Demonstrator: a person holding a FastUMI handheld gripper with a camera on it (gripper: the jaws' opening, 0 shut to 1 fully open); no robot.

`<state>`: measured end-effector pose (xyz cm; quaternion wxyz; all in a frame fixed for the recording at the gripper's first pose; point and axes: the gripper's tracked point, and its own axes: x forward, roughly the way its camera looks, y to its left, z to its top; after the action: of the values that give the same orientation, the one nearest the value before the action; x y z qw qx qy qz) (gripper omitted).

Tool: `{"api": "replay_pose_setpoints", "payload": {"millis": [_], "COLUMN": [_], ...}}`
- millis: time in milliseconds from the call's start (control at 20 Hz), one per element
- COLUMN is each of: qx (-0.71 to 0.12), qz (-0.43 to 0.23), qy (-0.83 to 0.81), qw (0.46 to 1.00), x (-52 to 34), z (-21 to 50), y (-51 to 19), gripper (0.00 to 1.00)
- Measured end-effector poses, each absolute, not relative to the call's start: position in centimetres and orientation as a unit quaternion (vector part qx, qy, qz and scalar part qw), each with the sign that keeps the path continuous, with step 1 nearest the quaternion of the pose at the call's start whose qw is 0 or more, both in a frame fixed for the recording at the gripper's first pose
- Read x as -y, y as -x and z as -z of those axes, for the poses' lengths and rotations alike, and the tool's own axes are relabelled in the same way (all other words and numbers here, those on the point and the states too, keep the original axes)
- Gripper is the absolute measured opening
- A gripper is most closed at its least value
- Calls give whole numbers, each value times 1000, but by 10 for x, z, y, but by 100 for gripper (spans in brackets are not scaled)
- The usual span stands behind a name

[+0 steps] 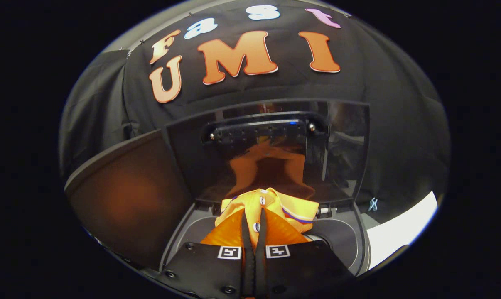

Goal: Put the clothes into the washing machine and then close the washing machine lid.

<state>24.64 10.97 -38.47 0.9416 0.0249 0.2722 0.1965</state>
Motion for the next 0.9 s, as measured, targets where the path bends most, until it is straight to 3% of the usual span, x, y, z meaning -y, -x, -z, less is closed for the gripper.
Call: {"api": "replay_pose_setpoints", "payload": {"millis": [600, 900], "qx": [-390, -500], "qz": [-156, -109], "qy": [-8, -18], "qw": [907, 859], "x": [-115, -100], "z": [482, 544], "y": [-218, -188], "gripper": [8, 8]}}
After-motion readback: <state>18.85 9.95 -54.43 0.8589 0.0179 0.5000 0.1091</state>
